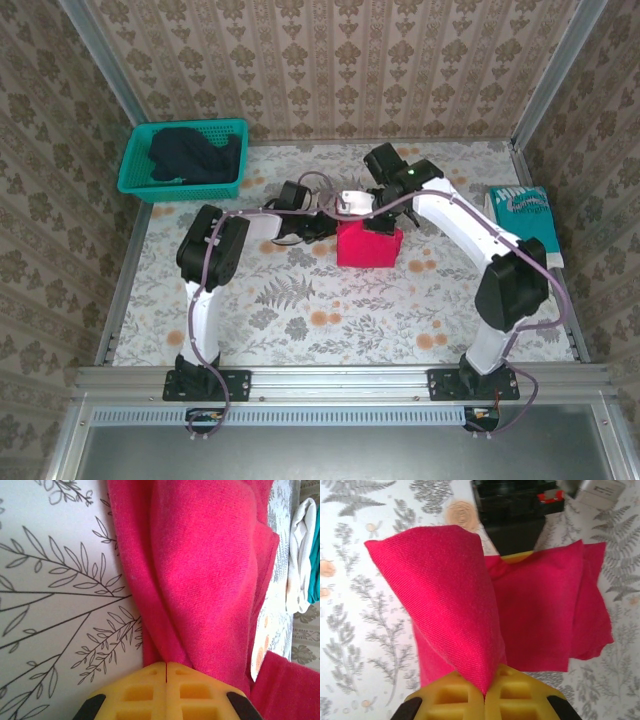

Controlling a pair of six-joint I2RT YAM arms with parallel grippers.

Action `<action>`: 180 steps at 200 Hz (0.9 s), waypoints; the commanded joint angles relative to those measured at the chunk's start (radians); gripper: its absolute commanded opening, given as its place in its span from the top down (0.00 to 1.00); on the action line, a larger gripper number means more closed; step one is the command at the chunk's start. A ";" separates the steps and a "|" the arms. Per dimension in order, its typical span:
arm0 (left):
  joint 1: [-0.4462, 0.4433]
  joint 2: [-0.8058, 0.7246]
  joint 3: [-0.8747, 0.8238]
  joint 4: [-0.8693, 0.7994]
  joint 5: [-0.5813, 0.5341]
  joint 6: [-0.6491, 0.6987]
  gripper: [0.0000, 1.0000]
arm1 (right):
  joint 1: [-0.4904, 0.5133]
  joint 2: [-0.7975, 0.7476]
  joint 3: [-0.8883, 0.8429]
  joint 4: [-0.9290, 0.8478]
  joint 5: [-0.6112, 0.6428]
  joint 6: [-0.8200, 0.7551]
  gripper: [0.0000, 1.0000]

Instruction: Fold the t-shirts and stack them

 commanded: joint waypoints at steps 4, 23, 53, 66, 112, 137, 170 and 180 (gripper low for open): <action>0.014 0.110 -0.075 -0.300 0.015 0.033 1.00 | -0.029 0.087 0.110 -0.066 0.009 -0.071 1.00; 0.020 0.126 -0.066 -0.308 0.024 0.039 1.00 | -0.047 0.147 0.176 -0.069 -0.002 -0.088 1.00; 0.033 0.175 -0.035 -0.344 0.035 0.053 1.00 | -0.058 0.228 0.263 -0.052 -0.011 -0.107 1.00; 0.041 0.188 -0.029 -0.356 0.032 0.059 1.00 | -0.062 0.255 0.291 -0.040 -0.017 -0.111 1.00; 0.046 0.223 -0.005 -0.399 0.035 0.093 1.00 | -0.072 0.340 0.380 -0.013 -0.022 -0.142 1.00; 0.075 0.227 0.007 -0.418 0.030 0.101 1.00 | -0.081 0.384 0.423 0.005 -0.013 -0.147 1.00; 0.077 0.226 0.005 -0.424 0.028 0.103 1.00 | -0.090 0.437 0.455 0.023 -0.003 -0.148 1.00; 0.077 0.225 0.004 -0.426 0.026 0.102 1.00 | -0.093 0.451 0.464 0.027 0.001 -0.147 1.00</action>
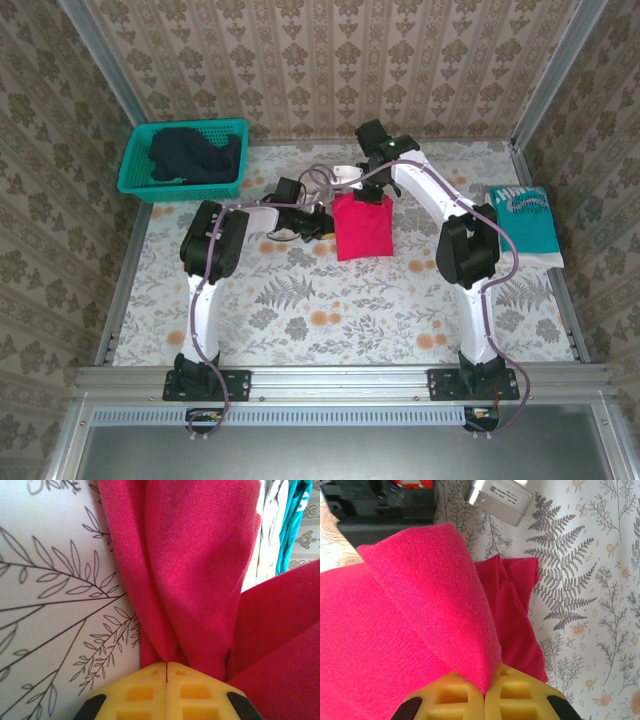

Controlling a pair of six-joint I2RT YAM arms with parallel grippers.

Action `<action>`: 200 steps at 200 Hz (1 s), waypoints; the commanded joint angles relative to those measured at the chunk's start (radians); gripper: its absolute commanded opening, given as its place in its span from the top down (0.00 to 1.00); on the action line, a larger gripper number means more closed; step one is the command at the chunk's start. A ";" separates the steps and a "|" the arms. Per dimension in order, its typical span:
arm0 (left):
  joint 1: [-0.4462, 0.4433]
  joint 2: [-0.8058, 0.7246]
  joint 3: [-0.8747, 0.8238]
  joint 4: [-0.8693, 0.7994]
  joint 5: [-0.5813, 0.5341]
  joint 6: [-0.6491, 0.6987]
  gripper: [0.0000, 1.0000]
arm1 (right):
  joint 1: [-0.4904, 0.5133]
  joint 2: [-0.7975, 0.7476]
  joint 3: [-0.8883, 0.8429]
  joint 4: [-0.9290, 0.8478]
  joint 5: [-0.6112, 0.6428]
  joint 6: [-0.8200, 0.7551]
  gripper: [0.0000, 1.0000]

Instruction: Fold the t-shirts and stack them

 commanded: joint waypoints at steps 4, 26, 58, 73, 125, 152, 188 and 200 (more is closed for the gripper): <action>0.020 0.135 -0.094 -0.319 -0.179 0.045 1.00 | -0.012 0.046 0.047 0.023 0.001 -0.025 1.00; 0.020 0.135 -0.094 -0.317 -0.175 0.041 1.00 | -0.016 0.073 0.047 0.059 0.013 -0.015 1.00; 0.021 0.136 -0.096 -0.315 -0.176 0.039 1.00 | -0.027 0.110 0.048 0.103 0.026 0.004 1.00; 0.021 0.136 -0.096 -0.315 -0.175 0.038 1.00 | -0.030 0.129 0.048 0.132 0.023 0.022 1.00; 0.021 0.120 -0.096 -0.312 -0.176 0.032 1.00 | -0.035 0.186 0.066 0.129 0.054 0.041 1.00; 0.021 0.116 -0.097 -0.310 -0.181 0.028 1.00 | -0.035 0.158 0.040 0.127 0.071 0.069 1.00; 0.021 0.115 -0.106 -0.306 -0.185 0.025 1.00 | -0.037 0.075 -0.032 0.163 0.042 0.112 1.00; 0.021 0.113 -0.111 -0.296 -0.183 0.022 1.00 | -0.036 0.055 -0.041 0.157 0.042 0.130 1.00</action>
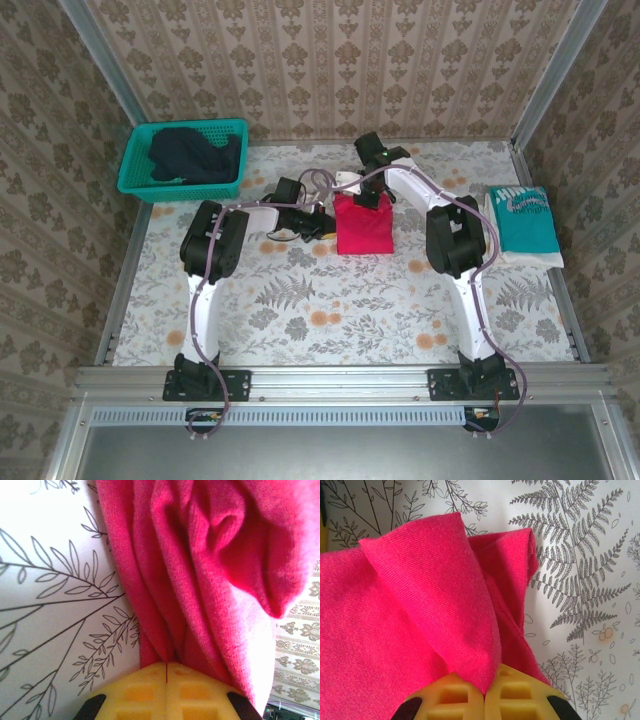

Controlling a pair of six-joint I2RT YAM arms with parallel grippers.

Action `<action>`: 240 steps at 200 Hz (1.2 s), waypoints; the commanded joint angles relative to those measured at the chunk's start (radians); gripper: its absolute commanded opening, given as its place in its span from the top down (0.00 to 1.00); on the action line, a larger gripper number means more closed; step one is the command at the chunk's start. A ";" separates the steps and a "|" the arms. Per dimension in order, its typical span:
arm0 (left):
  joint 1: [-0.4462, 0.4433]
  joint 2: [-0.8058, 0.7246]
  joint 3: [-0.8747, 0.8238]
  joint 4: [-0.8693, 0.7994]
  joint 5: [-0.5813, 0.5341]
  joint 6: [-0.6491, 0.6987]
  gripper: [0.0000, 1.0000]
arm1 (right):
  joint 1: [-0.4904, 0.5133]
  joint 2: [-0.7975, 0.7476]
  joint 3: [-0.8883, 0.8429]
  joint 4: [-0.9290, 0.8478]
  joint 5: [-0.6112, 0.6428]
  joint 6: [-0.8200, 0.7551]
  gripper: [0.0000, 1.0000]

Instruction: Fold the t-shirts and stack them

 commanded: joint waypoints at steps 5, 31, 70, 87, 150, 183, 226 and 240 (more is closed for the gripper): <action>0.020 0.113 -0.109 -0.295 -0.183 0.018 1.00 | -0.005 -0.100 -0.031 0.006 0.002 0.063 1.00; 0.021 0.117 -0.112 -0.289 -0.183 0.014 1.00 | -0.003 -0.150 -0.096 0.043 0.000 0.087 1.00; 0.021 0.112 -0.110 -0.292 -0.186 0.017 1.00 | -0.003 -0.165 -0.141 0.031 0.008 0.112 1.00; 0.020 0.113 -0.110 -0.289 -0.181 0.017 1.00 | -0.006 -0.160 -0.170 0.075 0.005 0.107 1.00; 0.021 0.108 -0.115 -0.285 -0.180 0.017 1.00 | -0.018 -0.058 -0.079 0.091 0.010 0.125 0.96; 0.022 0.106 -0.116 -0.285 -0.177 0.018 1.00 | -0.021 -0.048 -0.069 0.103 -0.026 0.125 0.83; 0.022 0.100 -0.119 -0.279 -0.180 0.016 1.00 | -0.031 -0.113 -0.130 0.252 0.032 0.183 0.50; 0.022 0.098 -0.119 -0.280 -0.180 0.016 1.00 | -0.034 -0.156 -0.177 0.343 0.062 0.216 0.36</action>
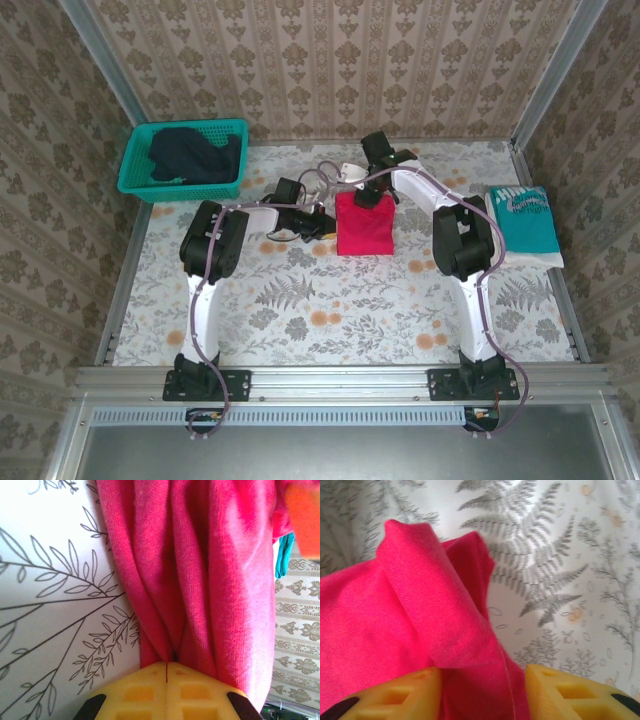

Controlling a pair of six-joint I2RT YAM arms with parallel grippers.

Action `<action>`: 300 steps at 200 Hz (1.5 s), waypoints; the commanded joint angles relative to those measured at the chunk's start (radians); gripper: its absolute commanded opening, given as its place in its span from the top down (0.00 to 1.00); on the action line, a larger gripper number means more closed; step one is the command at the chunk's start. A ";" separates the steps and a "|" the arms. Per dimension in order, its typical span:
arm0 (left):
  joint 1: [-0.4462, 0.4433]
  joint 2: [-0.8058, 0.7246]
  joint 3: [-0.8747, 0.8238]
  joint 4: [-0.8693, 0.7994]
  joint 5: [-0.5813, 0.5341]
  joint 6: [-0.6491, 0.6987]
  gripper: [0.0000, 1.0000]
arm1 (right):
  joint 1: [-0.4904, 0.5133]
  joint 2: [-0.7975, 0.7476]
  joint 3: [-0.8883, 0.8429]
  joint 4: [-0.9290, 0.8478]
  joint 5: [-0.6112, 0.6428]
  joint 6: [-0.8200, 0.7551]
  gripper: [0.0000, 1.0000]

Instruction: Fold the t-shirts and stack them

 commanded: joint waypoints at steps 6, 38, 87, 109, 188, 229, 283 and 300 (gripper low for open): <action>0.021 0.101 -0.111 -0.294 -0.179 0.015 1.00 | -0.014 -0.106 -0.077 0.194 0.069 0.086 0.30; 0.022 0.058 -0.136 -0.256 -0.177 -0.007 0.99 | -0.021 -0.215 -0.205 0.362 0.159 0.279 0.14; 0.025 -0.107 -0.214 -0.151 -0.199 -0.071 0.68 | -0.051 -0.419 -0.440 0.415 0.098 0.810 0.08; 0.027 -0.195 -0.211 -0.185 -0.250 -0.060 0.62 | -0.080 -0.497 -0.567 0.448 0.017 1.007 0.07; -0.046 -0.291 -0.050 -0.302 -0.456 0.017 0.18 | -0.186 -0.444 -0.785 0.581 -0.262 1.388 0.09; -0.086 -0.171 0.096 -0.329 -0.432 0.025 0.16 | -0.187 -0.361 -0.802 0.651 -0.337 1.430 0.10; -0.086 -0.052 0.206 -0.402 -0.440 0.005 0.55 | -0.187 -0.272 -0.790 0.689 -0.454 1.442 0.13; -0.087 -0.031 0.211 -0.410 -0.437 0.006 0.64 | -0.186 -0.249 -0.793 0.709 -0.485 1.457 0.15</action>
